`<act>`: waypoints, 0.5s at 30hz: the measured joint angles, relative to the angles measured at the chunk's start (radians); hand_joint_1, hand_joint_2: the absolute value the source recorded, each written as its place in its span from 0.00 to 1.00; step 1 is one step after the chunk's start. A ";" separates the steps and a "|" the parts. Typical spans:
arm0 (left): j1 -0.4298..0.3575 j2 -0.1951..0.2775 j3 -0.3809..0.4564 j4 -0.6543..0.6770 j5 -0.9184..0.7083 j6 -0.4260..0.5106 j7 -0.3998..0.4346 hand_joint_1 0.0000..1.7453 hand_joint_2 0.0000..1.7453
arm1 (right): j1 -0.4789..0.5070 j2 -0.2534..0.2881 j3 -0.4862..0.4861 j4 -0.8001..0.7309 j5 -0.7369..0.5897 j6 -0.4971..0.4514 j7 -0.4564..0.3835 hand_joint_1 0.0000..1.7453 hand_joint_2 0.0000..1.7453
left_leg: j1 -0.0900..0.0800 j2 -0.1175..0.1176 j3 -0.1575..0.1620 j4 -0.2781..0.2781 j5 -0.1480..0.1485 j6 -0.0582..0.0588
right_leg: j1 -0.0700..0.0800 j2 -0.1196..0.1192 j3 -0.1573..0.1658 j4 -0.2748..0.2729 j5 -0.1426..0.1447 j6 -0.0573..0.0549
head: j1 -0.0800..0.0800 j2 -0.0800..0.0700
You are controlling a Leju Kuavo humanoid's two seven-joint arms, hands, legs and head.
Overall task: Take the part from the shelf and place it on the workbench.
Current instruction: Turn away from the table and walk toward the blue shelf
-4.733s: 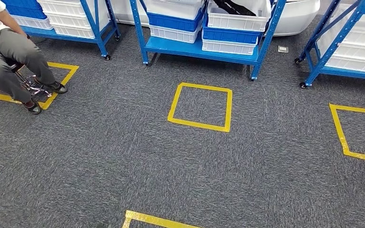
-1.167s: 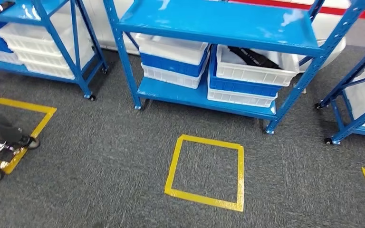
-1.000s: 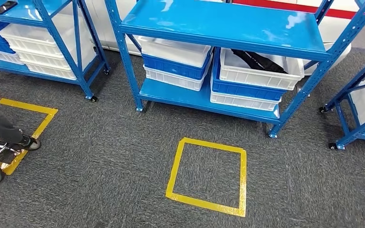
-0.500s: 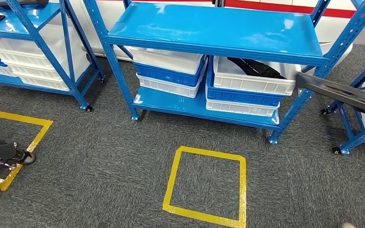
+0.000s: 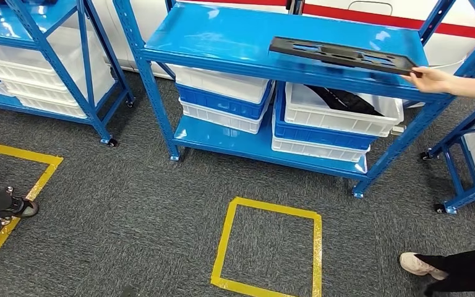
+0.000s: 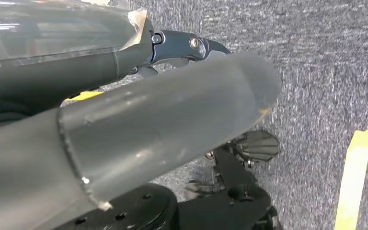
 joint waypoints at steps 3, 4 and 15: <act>0.001 0.000 0.000 0.000 -0.003 0.001 0.001 0.00 0.00 | -0.001 -0.001 -0.005 0.000 0.002 0.003 0.000 0.00 0.00 | 0.001 0.000 0.023 0.004 -0.019 -0.017 | -0.007 -0.011 0.049 -0.175 0.115 0.021 | 0.001 0.000; 0.000 0.000 0.000 0.000 -0.004 0.002 0.001 0.00 0.00 | -0.002 -0.001 -0.007 0.000 0.003 0.004 0.000 0.00 0.00 | 0.000 0.001 0.027 0.004 -0.023 -0.024 | -0.006 -0.014 0.057 -0.203 0.132 0.012 | 0.000 0.000; 0.000 0.000 0.000 0.000 -0.007 0.004 0.002 0.00 0.00 | -0.006 -0.002 -0.016 0.000 0.003 0.014 0.000 0.00 0.00 | 0.014 0.006 -0.107 0.274 -0.136 -0.063 | -0.010 0.006 0.077 -0.218 0.142 -0.052 | -0.004 0.000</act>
